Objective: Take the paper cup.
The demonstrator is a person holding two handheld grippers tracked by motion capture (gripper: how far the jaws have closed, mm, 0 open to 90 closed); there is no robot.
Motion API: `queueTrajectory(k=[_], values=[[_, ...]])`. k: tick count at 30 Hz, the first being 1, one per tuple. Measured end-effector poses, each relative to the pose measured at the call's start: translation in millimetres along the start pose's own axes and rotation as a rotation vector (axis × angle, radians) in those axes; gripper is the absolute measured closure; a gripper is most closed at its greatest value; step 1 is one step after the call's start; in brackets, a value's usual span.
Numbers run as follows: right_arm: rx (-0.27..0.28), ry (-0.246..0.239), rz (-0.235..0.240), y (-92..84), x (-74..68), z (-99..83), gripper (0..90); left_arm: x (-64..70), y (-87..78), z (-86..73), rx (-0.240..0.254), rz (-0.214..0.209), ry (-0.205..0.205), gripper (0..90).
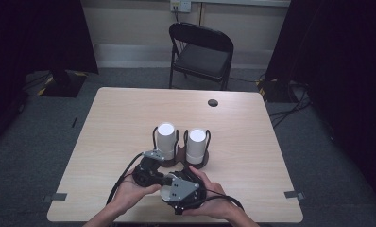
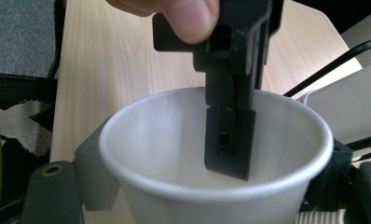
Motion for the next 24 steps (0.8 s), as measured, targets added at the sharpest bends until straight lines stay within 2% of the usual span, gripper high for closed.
queueTrajectory(k=[5,6,8,12,17,21,24], values=[[0.014,0.022,-0.012,-1.1,4.2,-0.2,22.2,-3.0,-6.3,1.6,0.033,0.014,0.002,77.7],[0.016,0.027,-0.013,-1.2,4.9,-0.2,22.2,-5.4,-7.6,2.8,0.050,0.041,0.003,75.0],[0.017,0.037,-0.024,-2.0,7.2,-0.9,22.4,-6.6,-9.6,4.0,0.070,0.055,0.004,71.2],[0.020,0.051,-0.021,-2.5,9.4,-2.5,22.6,-8.3,-12.0,5.1,0.089,0.099,0.033,66.4],[0.022,0.068,-0.025,-3.4,11.7,-4.2,22.8,-10.7,-17.0,7.1,0.128,0.129,0.040,59.8],[0.027,0.092,-0.021,-3.9,13.8,-5.9,23.1,-13.3,-18.4,6.5,0.179,0.146,0.027,52.4],[0.023,0.100,-0.020,-3.0,13.8,-7.9,23.1,-15.6,-19.6,5.3,0.188,0.165,0.033,48.8]])
Point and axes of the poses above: each handheld gripper's, and its own axes: y roughly forward along the jaws, z roughly out of its top, x roughly to its right, the point moved 10 cm from there along y, roughly forward along the jaws, and after that the axes turned 2 degrees about x, right-handed, at the moved point
